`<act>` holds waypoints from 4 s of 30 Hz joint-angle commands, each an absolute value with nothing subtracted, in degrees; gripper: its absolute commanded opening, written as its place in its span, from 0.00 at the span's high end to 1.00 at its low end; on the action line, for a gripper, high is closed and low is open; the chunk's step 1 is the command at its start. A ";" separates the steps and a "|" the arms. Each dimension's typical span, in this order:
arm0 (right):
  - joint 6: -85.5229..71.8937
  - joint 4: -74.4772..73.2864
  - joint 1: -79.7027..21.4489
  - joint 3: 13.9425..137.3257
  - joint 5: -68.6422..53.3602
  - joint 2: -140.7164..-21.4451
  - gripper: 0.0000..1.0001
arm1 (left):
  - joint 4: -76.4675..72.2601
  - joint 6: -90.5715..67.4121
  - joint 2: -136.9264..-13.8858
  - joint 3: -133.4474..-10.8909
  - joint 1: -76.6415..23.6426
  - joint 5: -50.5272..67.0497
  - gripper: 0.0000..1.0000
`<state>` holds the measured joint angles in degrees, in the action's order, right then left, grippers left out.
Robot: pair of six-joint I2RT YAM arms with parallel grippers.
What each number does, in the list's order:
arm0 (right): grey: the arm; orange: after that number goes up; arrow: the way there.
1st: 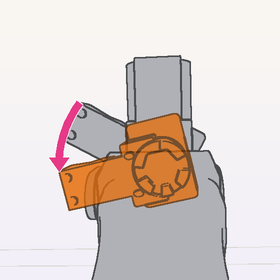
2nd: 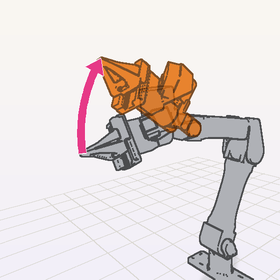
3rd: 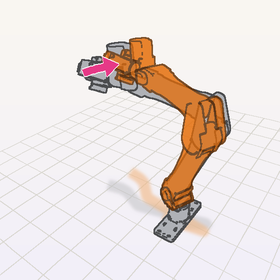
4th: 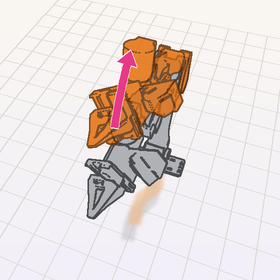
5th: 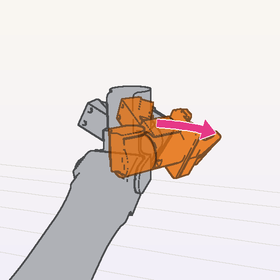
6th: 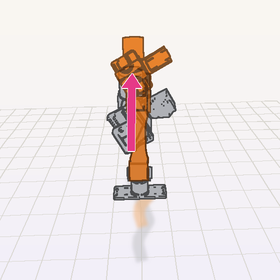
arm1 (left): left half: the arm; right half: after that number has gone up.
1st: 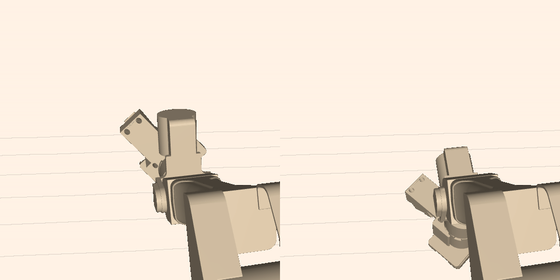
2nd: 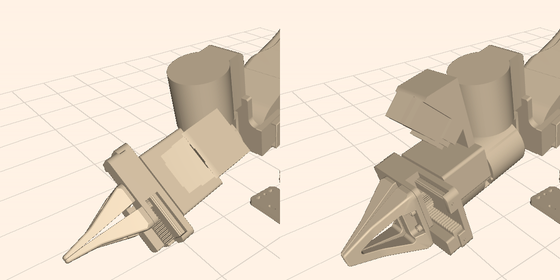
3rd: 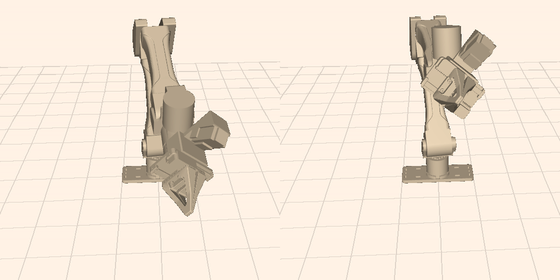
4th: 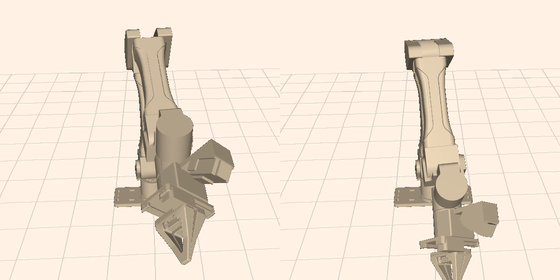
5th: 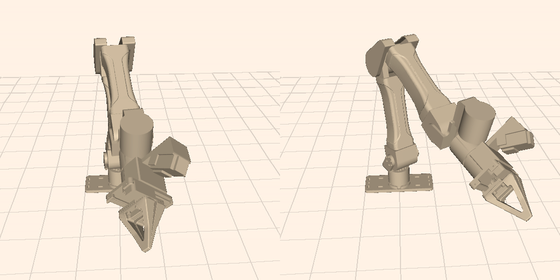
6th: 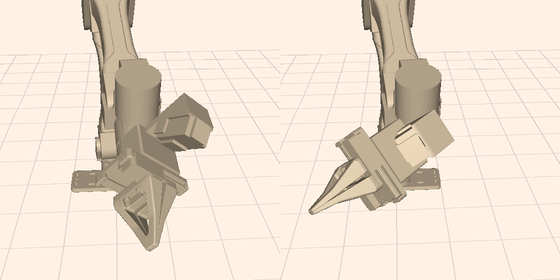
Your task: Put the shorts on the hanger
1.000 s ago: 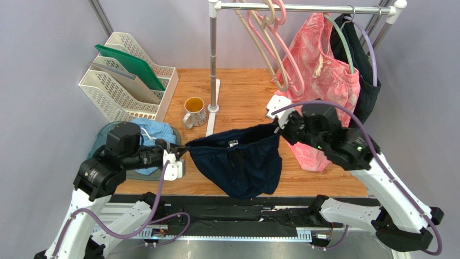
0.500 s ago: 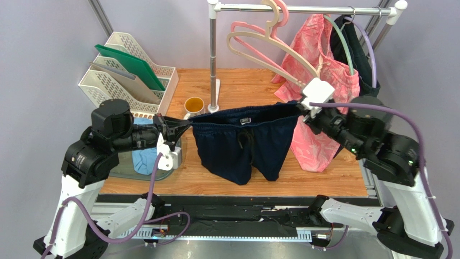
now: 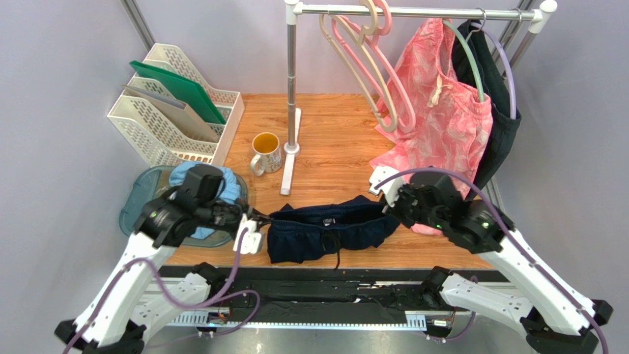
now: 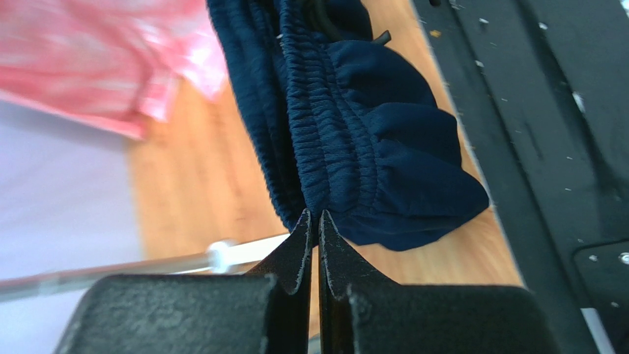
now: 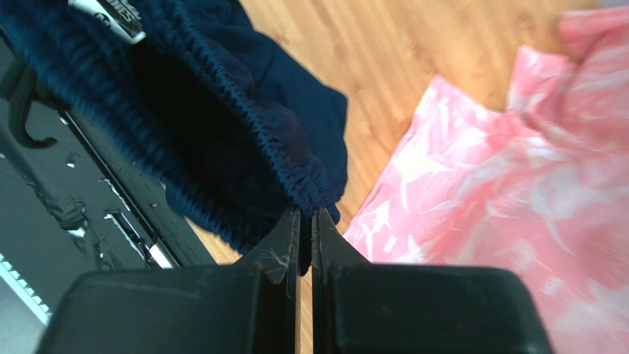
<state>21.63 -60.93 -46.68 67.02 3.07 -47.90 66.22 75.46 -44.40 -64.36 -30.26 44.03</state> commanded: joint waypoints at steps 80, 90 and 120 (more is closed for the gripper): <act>-49.66 -23.56 -21.53 106.97 -12.57 -87.54 0.37 | 35.68 13.45 -43.86 -70.49 -22.85 30.15 0.01; -51.85 -22.85 -18.46 101.78 -14.67 -86.49 0.57 | 35.33 13.80 -43.95 -69.52 -22.85 30.94 0.01; -52.12 -21.97 -12.05 94.57 -24.16 -77.70 0.61 | 35.51 13.89 -44.30 -68.64 -22.85 33.31 0.01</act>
<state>-51.22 -23.11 -13.54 95.39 -21.96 -79.40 36.97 14.00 -44.18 -68.60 -23.14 31.99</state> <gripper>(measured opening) 0.398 0.993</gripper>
